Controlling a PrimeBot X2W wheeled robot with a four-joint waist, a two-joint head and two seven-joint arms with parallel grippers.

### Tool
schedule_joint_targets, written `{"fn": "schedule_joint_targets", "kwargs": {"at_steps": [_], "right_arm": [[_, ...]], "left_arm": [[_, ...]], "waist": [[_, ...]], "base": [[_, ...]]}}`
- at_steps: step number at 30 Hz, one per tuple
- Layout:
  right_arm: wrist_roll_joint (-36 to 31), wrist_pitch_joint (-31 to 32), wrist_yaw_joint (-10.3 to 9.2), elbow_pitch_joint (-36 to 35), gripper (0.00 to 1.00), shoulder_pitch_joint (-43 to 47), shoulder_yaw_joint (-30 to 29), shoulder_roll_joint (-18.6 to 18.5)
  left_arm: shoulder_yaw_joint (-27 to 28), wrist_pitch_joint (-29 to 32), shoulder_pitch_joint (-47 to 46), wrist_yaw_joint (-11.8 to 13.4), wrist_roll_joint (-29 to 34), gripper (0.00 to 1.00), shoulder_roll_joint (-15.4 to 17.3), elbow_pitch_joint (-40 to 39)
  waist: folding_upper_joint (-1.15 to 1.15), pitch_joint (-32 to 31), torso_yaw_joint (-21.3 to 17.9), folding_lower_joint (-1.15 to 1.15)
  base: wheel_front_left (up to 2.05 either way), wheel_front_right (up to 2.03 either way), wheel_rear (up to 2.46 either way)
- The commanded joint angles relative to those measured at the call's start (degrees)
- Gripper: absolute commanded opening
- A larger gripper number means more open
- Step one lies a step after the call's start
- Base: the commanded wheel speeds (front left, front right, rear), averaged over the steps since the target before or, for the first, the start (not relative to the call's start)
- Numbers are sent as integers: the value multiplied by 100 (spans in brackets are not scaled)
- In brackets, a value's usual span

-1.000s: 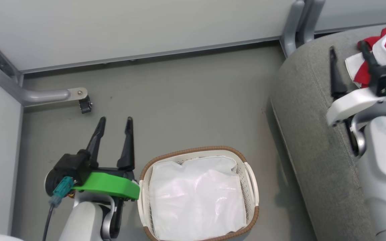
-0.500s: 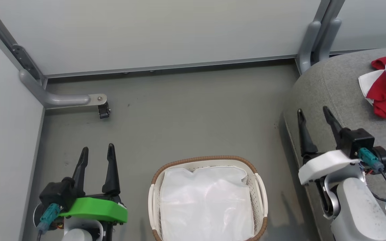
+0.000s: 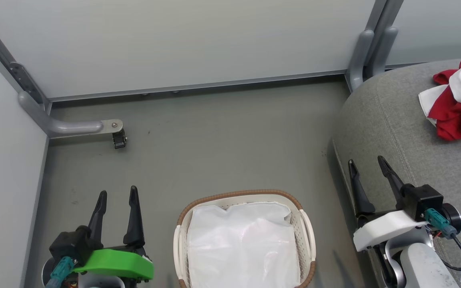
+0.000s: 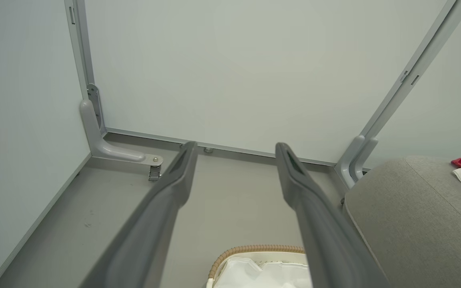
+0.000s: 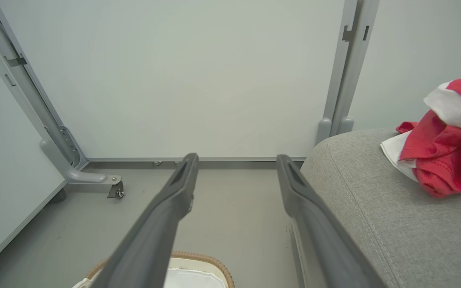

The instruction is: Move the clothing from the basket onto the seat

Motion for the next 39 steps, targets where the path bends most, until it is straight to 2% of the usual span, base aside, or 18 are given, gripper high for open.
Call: {"fn": "schedule_joint_targets", "kwargs": {"at_steps": [1, 27, 28, 32, 39], "right_arm": [[37, -12, -8, -45, 100, 88, -2, -22], [73, -12, -8, -50, 100, 113, -34, -22], [50, 1, 0, -22, 0, 95, -14, 3], [127, 33, 0, 130, 0, 163, -12, 30], [907, 239, 0, 105, 0, 176, -96, 26]], "left_arm": [[-2, -4, 111, 38, -14, 100, 7, -16], [3, -4, 81, 66, 25, 100, 6, 6], [2, 0, 47, 47, 20, 0, -1, 17], [-12, 14, 49, 43, -60, 0, -11, 176], [74, 184, 14, 8, -764, 0, 23, 165]], "waist": [[0, -14, -14, 0], [0, -36, -37, 0], [0, -37, -37, 0], [0, -39, -38, 0], [0, -67, -60, 0]], "base": [[0, 0, 0], [0, 0, 0], [0, 0, 0], [0, 0, 0], [0, 0, 0]]}}
